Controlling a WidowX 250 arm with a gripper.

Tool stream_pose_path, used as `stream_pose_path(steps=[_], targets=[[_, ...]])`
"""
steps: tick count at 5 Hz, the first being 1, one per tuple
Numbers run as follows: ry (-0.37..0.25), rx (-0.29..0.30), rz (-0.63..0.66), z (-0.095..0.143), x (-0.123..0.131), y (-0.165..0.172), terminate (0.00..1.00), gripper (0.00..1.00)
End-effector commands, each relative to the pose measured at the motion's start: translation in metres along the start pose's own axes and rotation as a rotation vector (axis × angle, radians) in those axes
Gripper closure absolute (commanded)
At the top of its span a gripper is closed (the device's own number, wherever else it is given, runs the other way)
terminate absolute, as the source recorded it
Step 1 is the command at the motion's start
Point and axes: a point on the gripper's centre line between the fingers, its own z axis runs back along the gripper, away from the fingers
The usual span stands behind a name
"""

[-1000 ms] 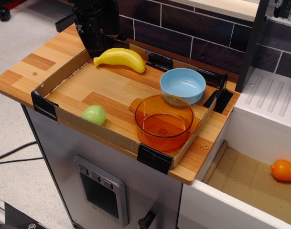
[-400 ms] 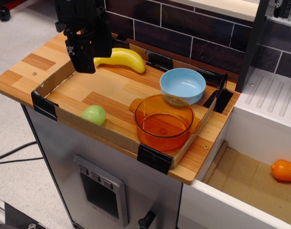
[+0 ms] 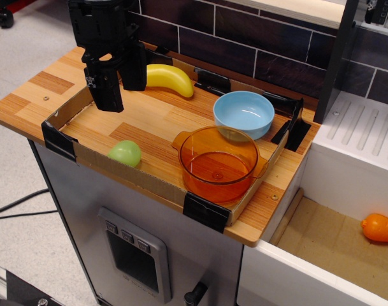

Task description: Put pear in bowl

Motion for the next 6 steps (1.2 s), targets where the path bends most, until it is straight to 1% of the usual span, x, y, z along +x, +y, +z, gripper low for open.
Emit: stream_pose_path(steps=[1, 2, 4, 5, 6], targets=[[0.001, 0.044, -0.021, -0.005, -0.007, 0.008, 0.00, 0.00], [-0.016, 0.029, -0.025, -0.014, -0.012, 0.012, 0.00, 0.00], [-0.067, -0.004, -0.029, -0.036, -0.010, 0.008, 0.00, 0.00], [-0.081, -0.014, -0.023, -0.041, -0.010, 0.006, 0.00, 0.00], [-0.108, -0.027, -0.033, -0.052, -0.007, 0.006, 0.00, 0.00]])
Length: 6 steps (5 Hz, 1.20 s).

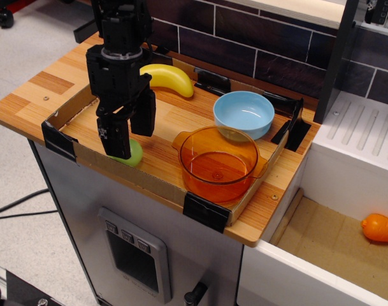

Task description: Put pear in bowl

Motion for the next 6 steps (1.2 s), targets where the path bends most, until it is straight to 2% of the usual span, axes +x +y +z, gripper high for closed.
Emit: stream_pose_path(steps=[1, 2, 3, 4, 5, 6], targets=[[-0.042, -0.060, -0.002, -0.004, 0.001, -0.006, 0.00, 0.00], [-0.041, -0.073, -0.015, -0.006, 0.001, -0.007, 0.00, 1.00], [-0.020, -0.086, -0.011, 0.006, 0.000, -0.008, 0.00, 1.00], [-0.001, -0.115, 0.012, 0.041, 0.000, -0.009, 0.00, 1.00], [0.027, -0.201, 0.058, 0.083, -0.002, -0.011, 0.00, 1.00], [0.013, -0.270, 0.059, 0.100, -0.016, -0.018, 0.00, 1.00]])
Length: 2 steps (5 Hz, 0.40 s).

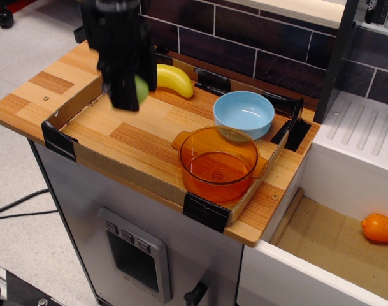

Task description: Put pear in bowl

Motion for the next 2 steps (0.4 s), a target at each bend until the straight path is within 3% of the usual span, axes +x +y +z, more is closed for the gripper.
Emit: stream_pose_path(steps=[1, 2], targets=[[0.005, -0.159, 0.023, 0.033, -0.027, -0.028, 0.00, 1.00], [0.018, -0.196, -0.009, 0.030, -0.046, -0.042, 0.00, 1.00]])
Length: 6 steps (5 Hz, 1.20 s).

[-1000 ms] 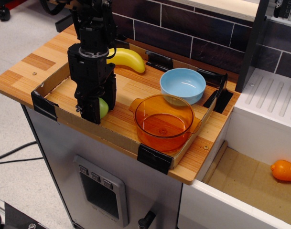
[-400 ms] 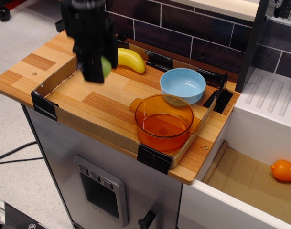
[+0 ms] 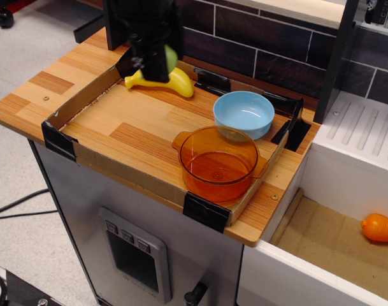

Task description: Put pear in bowl

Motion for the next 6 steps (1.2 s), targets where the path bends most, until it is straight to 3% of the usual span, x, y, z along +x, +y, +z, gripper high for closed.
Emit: stream_pose_path(steps=[1, 2, 3, 4, 5, 6], targets=[[0.036, -0.110, -0.046, 0.011, -0.036, -0.028, 0.00, 1.00], [0.086, -0.095, -0.030, 0.006, -0.052, -0.039, 0.00, 1.00], [0.094, -0.067, -0.052, -0.011, -0.070, -0.042, 0.00, 1.00], [0.063, -0.056, -0.065, -0.035, -0.078, -0.043, 0.00, 1.00], [0.046, -0.045, -0.131, -0.044, -0.078, -0.034, 0.00, 0.00], [0.056, -0.078, -0.145, -0.040, -0.073, -0.027, 0.00, 0.00]])
